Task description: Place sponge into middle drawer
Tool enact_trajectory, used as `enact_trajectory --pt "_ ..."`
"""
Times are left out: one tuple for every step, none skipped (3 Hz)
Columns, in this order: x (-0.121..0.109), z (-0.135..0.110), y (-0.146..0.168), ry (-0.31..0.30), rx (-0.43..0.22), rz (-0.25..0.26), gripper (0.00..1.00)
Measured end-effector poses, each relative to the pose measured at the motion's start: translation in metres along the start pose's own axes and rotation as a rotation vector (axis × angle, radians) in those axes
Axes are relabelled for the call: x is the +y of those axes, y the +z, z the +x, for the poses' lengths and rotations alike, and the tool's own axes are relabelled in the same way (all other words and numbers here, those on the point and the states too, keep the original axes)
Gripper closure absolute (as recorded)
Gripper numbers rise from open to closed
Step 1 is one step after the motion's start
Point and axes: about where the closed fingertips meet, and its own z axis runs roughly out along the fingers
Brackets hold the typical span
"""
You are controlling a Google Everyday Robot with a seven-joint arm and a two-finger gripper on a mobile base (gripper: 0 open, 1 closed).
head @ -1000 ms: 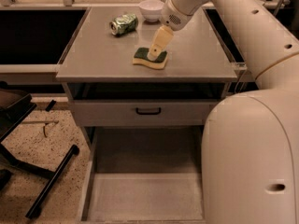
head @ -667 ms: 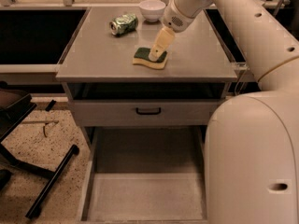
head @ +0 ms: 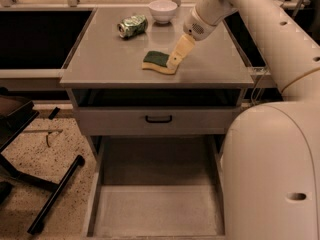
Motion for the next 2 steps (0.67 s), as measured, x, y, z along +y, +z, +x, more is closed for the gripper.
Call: enact_trajectory --pt "0.001 0.009 0.013 0.020 0.008 -0.033 0.00" --pt "0.009 0.005 0.029 0.006 0.016 -0.079 0.00"
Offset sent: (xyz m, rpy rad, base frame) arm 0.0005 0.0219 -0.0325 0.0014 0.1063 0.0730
